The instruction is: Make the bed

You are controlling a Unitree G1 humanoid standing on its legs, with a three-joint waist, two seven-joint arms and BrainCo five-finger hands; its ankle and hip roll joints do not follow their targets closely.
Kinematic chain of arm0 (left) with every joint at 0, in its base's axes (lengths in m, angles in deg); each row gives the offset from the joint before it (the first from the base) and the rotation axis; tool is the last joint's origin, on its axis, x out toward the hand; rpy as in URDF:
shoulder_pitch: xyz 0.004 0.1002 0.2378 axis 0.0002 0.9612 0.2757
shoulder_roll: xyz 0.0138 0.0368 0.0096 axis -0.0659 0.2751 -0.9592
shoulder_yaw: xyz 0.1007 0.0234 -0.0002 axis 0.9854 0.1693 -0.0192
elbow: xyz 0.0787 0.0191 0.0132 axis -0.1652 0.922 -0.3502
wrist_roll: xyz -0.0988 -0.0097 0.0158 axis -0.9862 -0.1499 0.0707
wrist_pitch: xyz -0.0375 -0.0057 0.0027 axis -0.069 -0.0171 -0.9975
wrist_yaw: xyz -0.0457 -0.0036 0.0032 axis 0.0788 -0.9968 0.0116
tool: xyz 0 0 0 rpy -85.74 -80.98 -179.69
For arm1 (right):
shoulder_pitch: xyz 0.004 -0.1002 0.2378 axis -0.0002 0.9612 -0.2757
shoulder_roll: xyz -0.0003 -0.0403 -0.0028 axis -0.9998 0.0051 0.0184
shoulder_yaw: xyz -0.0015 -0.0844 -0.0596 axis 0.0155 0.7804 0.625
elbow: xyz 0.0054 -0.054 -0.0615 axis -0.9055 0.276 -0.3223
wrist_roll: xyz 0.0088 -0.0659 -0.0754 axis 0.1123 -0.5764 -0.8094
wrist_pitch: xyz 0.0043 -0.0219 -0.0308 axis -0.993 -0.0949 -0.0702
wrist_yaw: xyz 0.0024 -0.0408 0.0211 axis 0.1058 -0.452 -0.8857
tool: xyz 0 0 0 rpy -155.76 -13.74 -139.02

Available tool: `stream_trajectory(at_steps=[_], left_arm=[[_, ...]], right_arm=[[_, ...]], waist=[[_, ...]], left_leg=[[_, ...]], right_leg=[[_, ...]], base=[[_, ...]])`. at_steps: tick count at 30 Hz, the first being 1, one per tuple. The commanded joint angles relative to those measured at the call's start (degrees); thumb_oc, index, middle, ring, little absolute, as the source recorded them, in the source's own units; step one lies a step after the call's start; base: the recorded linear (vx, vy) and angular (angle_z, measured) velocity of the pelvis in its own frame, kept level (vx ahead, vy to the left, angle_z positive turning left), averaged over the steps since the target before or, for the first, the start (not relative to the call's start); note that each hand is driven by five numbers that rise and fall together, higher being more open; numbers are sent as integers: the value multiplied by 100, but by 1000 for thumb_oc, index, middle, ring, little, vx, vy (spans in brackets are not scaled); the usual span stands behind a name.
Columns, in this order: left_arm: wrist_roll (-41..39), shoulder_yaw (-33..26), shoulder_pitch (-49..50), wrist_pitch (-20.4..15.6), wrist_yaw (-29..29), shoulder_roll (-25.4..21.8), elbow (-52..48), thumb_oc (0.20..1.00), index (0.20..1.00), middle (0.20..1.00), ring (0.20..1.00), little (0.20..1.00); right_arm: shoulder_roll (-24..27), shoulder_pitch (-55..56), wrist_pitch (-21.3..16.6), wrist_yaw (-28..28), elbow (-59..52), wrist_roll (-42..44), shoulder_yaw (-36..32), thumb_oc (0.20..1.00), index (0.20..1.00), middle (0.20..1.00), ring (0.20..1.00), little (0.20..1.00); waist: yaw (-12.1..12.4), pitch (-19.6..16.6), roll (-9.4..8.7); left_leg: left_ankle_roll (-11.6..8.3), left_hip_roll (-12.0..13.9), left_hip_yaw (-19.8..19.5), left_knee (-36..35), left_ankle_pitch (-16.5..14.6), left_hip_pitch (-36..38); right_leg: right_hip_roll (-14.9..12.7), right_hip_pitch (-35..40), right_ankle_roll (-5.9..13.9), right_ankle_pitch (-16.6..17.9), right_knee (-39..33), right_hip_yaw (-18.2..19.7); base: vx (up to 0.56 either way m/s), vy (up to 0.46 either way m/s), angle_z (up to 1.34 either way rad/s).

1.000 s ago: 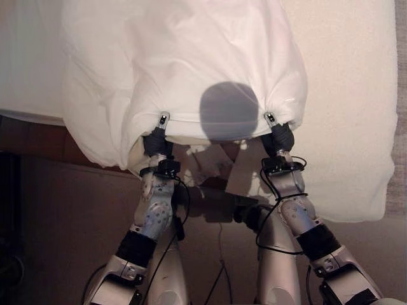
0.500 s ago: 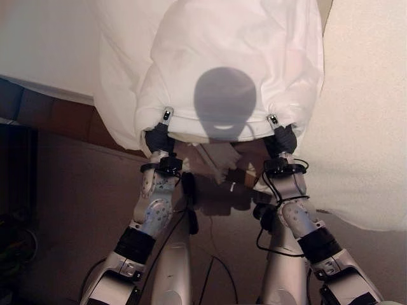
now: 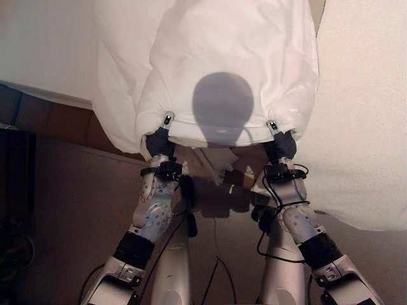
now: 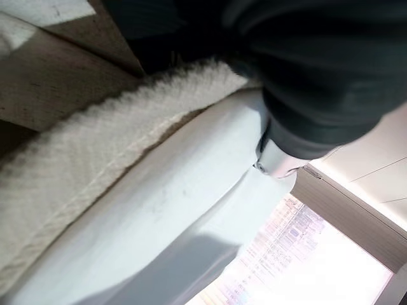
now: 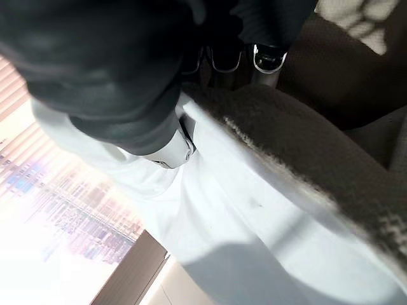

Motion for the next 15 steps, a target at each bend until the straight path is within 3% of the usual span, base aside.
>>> stream_trajectory(at_steps=[1,8,15], left_arm=[[-39,-1171,411,-601,48,-490,-716,200,200,200,200,200],[-8,-877,335,-513,-42,-471,-565,200,200,200,200,200],[37,-476,579,-227,-330,-593,-271,200,200,200,200,200]], right_arm=[[381,300,-424,-63,-310,132,-1110,200,200,200,200,200],[428,428,-408,-94,-316,47,-1089,200,200,200,200,200],[204,936,-372,40,-234,162,-1194,200,200,200,200,200]], waist=[[109,-282,-174],[82,-319,-198],[119,-652,-224]], left_leg=[[153,-52,173,343,-825,1],[153,-56,258,362,-824,23],[120,28,202,258,-810,301]], right_leg=[[-126,247,469,1290,-1388,30],[-171,288,508,1363,-1487,42],[-130,559,550,1358,-1577,-78]], base=[[0,0,0],[9,-10,-5],[52,-33,-1]])
